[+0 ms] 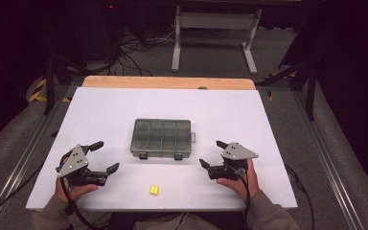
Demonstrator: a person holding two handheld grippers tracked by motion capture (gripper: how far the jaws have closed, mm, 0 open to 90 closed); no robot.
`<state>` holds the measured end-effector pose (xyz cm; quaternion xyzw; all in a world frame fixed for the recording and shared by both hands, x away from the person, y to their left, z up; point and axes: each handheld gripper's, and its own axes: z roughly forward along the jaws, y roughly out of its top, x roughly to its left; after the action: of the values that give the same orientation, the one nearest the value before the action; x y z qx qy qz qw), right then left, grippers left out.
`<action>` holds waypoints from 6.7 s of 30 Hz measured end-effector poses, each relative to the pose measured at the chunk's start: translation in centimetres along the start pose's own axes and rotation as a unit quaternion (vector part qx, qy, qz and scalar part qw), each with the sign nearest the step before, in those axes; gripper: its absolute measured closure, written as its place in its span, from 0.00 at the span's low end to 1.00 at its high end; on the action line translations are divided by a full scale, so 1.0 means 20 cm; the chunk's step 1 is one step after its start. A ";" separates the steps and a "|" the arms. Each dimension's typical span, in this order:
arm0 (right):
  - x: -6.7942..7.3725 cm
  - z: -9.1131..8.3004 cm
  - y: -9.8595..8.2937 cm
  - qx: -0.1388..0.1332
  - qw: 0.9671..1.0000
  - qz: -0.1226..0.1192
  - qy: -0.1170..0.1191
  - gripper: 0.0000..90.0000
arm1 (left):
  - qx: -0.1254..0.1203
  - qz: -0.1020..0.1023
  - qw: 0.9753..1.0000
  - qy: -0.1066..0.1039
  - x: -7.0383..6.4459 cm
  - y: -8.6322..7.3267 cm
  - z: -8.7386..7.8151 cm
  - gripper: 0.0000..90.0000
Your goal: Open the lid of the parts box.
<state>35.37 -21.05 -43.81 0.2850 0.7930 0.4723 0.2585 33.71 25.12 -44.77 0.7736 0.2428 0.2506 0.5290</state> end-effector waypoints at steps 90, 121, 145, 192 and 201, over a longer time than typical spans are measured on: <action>0.02 0.30 0.11 0.120 0.989 -0.008 0.087 0.75 | 0.191 0.019 0.978 -0.083 0.08 0.00 0.43 0.72; 0.03 0.26 0.13 0.047 0.997 -0.052 0.045 0.85 | 0.090 0.017 0.995 -0.043 0.13 0.05 0.30 0.81; 0.00 0.30 0.17 -0.013 0.995 -0.094 -0.034 0.66 | 0.045 0.039 0.998 0.032 0.11 0.14 0.35 0.58; -0.23 0.38 0.46 -0.068 0.997 -0.032 -0.020 0.85 | 0.004 -0.001 0.999 0.050 0.35 0.33 0.56 0.82; -0.28 0.46 0.45 -0.069 0.997 -0.006 -0.021 0.84 | 0.009 -0.032 0.998 0.051 0.40 0.28 0.63 0.83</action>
<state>47.40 -15.94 -38.78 0.2715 0.7545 0.5187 0.2965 48.50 19.57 -42.50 0.7564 0.2968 0.2704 0.5164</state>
